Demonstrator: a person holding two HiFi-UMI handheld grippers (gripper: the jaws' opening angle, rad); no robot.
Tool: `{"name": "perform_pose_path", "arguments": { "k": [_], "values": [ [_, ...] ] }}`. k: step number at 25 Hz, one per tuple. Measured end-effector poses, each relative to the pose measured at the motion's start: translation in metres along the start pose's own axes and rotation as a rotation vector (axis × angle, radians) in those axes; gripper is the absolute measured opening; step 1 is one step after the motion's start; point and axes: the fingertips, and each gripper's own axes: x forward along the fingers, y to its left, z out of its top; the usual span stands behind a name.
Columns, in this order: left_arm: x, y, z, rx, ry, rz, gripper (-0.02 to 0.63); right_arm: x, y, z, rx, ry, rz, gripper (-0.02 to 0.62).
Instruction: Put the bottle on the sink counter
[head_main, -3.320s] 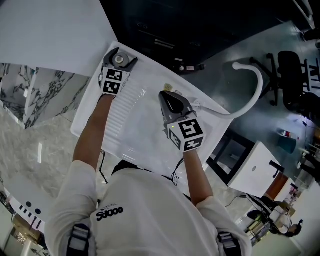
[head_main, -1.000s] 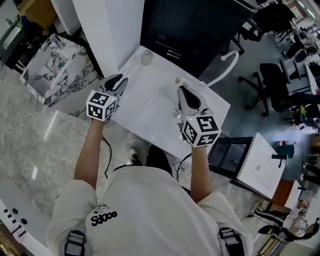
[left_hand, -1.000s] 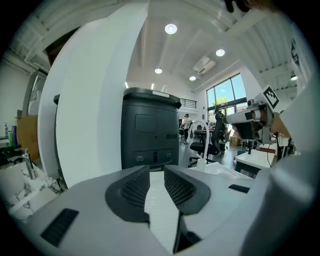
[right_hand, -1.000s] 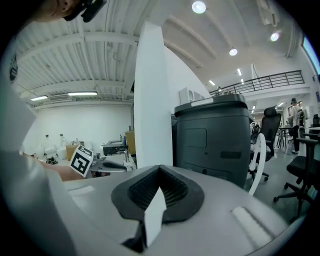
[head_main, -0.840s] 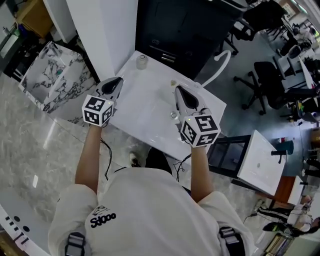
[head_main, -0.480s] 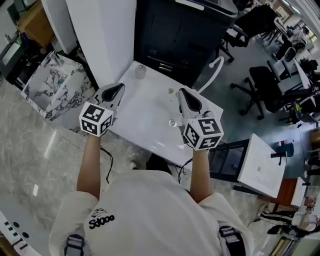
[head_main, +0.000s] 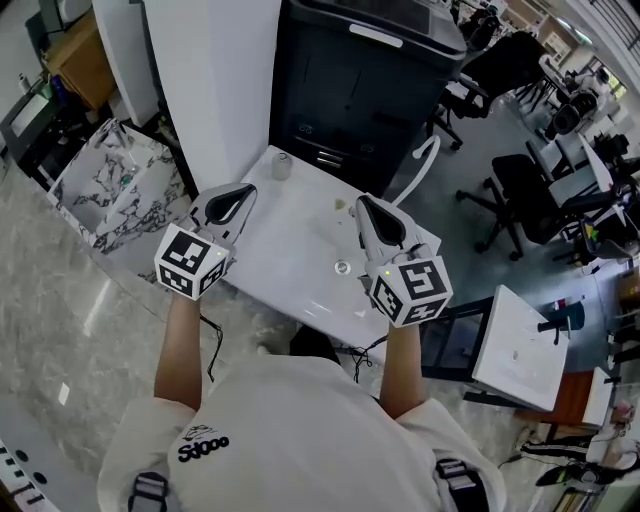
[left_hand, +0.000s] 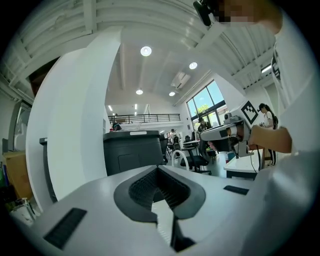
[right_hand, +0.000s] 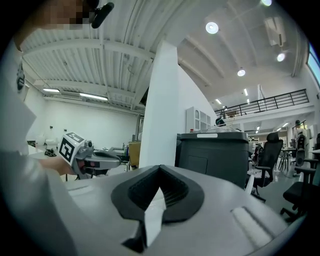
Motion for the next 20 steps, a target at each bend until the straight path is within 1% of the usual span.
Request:
{"name": "perform_pose_path", "arguments": {
  "k": [7,12,20],
  "values": [
    [-0.011,-0.019,0.026,0.041,-0.031,-0.044,0.006,-0.004,0.011,0.006,-0.025,0.003,0.008,0.009],
    [-0.012,-0.023,0.023,0.051,-0.025,-0.048,0.006,-0.004,0.016,-0.001,-0.031,0.022,0.022,0.009],
    [-0.016,-0.024,0.014,0.048,-0.007,-0.059,0.006,-0.004,0.020,-0.006,-0.031,0.033,0.012,0.009]
  ]
}}
